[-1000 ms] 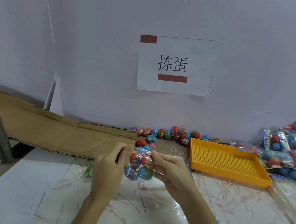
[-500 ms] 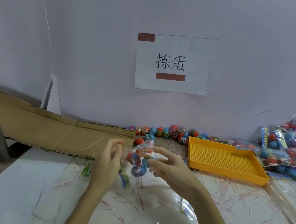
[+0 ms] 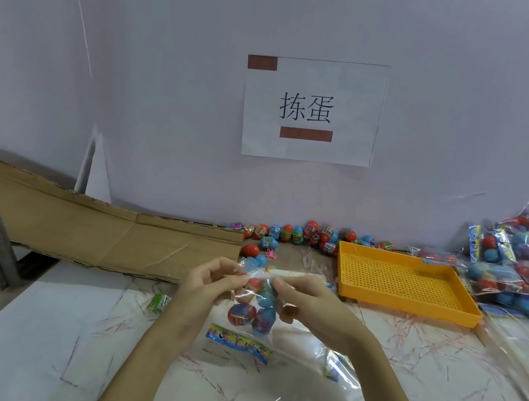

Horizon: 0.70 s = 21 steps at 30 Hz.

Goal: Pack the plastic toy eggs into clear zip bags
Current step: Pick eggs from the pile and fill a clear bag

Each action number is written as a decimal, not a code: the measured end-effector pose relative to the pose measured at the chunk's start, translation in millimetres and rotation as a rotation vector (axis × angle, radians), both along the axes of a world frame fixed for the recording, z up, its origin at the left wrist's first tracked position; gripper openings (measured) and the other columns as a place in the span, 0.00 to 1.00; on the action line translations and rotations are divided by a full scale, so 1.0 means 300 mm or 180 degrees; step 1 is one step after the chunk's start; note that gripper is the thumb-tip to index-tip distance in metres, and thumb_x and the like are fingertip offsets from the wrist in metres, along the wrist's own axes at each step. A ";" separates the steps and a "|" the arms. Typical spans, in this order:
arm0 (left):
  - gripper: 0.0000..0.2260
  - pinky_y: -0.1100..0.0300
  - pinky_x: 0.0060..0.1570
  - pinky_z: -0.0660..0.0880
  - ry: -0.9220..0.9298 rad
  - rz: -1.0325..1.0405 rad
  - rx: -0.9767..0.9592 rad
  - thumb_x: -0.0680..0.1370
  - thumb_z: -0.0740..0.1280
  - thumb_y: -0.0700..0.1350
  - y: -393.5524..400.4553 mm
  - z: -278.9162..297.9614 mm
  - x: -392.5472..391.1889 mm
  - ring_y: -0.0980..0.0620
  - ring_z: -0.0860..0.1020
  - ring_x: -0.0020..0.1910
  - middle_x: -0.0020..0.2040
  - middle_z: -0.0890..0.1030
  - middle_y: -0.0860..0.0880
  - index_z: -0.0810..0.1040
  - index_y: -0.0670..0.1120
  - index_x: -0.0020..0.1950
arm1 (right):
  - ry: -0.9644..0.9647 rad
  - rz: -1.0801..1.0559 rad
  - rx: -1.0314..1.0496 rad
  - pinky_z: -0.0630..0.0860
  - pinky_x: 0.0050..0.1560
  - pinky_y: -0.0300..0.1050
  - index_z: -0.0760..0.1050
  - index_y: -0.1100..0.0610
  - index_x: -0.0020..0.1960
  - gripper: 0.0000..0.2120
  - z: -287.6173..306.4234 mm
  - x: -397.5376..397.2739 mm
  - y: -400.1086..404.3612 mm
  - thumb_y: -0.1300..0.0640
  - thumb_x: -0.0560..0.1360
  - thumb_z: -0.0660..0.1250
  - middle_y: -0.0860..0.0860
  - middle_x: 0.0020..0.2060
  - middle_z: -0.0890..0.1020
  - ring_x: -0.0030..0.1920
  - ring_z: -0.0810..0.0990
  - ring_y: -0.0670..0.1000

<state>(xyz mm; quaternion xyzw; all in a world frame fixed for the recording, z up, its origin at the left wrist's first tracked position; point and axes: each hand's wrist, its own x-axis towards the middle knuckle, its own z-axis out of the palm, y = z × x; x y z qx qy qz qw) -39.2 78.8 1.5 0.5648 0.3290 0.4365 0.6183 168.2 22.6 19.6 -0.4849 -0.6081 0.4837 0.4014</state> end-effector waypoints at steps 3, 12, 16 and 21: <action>0.04 0.62 0.41 0.80 -0.0389 -0.0012 -0.0336 0.69 0.76 0.42 0.000 0.007 0.002 0.51 0.83 0.43 0.46 0.85 0.44 0.83 0.46 0.40 | -0.0035 -0.0007 -0.0083 0.74 0.41 0.39 0.82 0.65 0.58 0.20 -0.001 0.001 0.003 0.51 0.86 0.57 0.59 0.45 0.81 0.41 0.74 0.46; 0.04 0.56 0.48 0.83 0.0097 0.0769 0.1017 0.70 0.79 0.45 -0.012 0.008 0.004 0.49 0.85 0.55 0.52 0.87 0.51 0.87 0.51 0.44 | 0.0513 -0.0451 -0.1277 0.82 0.46 0.46 0.76 0.56 0.65 0.41 -0.024 0.010 0.026 0.25 0.74 0.49 0.62 0.49 0.85 0.45 0.86 0.56; 0.06 0.51 0.65 0.76 0.0603 0.0400 0.1870 0.69 0.81 0.50 -0.019 -0.004 0.019 0.53 0.75 0.70 0.64 0.80 0.58 0.89 0.54 0.44 | 0.1709 -0.0074 -0.1243 0.83 0.53 0.48 0.79 0.60 0.67 0.25 -0.021 0.025 0.022 0.42 0.82 0.62 0.65 0.60 0.82 0.59 0.83 0.62; 0.14 0.51 0.74 0.57 0.1214 -0.0037 0.1682 0.67 0.80 0.63 -0.029 -0.018 0.026 0.61 0.54 0.81 0.79 0.57 0.70 0.86 0.62 0.50 | 0.1674 -0.0630 -0.0859 0.79 0.63 0.55 0.74 0.58 0.69 0.22 -0.023 0.041 0.032 0.57 0.76 0.74 0.61 0.59 0.84 0.59 0.84 0.61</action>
